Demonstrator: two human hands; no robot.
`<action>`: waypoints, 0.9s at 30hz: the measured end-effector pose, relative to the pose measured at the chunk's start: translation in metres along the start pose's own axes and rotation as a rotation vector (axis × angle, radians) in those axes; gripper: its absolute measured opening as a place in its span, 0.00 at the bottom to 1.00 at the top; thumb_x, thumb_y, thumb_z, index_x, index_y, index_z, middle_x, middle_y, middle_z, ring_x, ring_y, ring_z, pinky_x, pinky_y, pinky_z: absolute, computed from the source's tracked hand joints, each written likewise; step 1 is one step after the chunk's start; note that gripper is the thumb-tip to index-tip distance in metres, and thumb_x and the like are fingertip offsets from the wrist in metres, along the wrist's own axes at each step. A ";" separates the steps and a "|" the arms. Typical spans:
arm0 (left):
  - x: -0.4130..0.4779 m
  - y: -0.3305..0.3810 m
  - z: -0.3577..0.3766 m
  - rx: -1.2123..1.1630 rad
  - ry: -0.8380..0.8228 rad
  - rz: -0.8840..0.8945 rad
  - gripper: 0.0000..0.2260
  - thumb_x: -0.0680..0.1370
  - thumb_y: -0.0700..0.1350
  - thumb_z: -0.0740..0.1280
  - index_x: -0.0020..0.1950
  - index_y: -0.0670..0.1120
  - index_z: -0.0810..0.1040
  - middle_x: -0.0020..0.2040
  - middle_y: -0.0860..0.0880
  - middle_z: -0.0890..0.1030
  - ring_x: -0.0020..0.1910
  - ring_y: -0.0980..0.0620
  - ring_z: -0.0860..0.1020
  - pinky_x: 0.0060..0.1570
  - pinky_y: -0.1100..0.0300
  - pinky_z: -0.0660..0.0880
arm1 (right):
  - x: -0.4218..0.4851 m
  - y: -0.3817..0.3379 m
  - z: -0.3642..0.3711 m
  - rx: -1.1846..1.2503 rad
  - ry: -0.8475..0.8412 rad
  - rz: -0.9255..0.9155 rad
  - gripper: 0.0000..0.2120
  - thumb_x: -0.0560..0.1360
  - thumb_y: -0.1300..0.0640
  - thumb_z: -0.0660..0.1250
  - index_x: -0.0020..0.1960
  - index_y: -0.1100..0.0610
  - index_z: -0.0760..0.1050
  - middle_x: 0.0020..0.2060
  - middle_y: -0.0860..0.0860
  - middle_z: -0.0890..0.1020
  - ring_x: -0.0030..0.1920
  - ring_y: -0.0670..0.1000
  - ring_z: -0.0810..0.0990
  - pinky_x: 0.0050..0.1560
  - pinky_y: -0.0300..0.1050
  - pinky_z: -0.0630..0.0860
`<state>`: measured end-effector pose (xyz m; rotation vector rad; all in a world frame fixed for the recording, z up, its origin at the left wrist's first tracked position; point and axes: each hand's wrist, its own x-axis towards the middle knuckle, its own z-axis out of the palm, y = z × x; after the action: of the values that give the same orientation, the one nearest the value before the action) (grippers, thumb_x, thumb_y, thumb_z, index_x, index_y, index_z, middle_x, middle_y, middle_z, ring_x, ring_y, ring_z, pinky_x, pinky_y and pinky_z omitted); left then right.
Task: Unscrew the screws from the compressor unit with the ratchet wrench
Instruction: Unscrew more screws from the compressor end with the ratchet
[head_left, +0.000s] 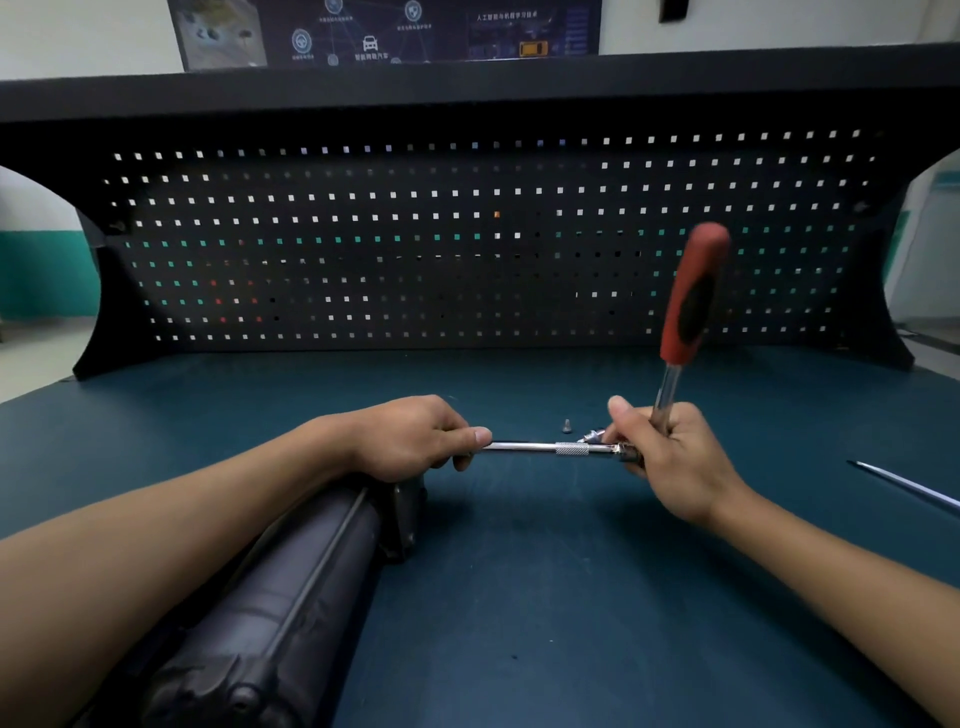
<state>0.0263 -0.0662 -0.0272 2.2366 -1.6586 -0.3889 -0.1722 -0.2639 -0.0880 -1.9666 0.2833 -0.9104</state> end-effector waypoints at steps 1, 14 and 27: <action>0.000 0.000 0.000 -0.002 0.004 -0.006 0.21 0.82 0.60 0.58 0.39 0.48 0.78 0.22 0.59 0.69 0.22 0.59 0.64 0.25 0.69 0.63 | 0.001 0.000 0.000 0.009 -0.007 0.058 0.32 0.74 0.33 0.63 0.32 0.62 0.78 0.23 0.51 0.65 0.24 0.49 0.64 0.25 0.37 0.63; 0.001 -0.004 -0.001 -0.012 0.087 -0.035 0.16 0.79 0.60 0.66 0.40 0.51 0.83 0.30 0.56 0.78 0.27 0.58 0.70 0.29 0.67 0.68 | 0.002 -0.013 0.005 0.188 -0.103 0.686 0.28 0.79 0.38 0.62 0.30 0.56 0.80 0.21 0.51 0.64 0.20 0.48 0.57 0.21 0.36 0.54; -0.001 -0.002 0.000 -0.091 0.115 -0.024 0.13 0.76 0.57 0.71 0.42 0.48 0.85 0.30 0.56 0.80 0.31 0.54 0.72 0.30 0.64 0.68 | 0.004 -0.025 0.001 0.350 -0.244 0.936 0.23 0.79 0.40 0.60 0.34 0.56 0.75 0.20 0.46 0.59 0.18 0.45 0.53 0.22 0.34 0.53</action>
<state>0.0282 -0.0647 -0.0284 2.1718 -1.5267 -0.3286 -0.1727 -0.2519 -0.0658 -1.3527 0.7587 -0.0938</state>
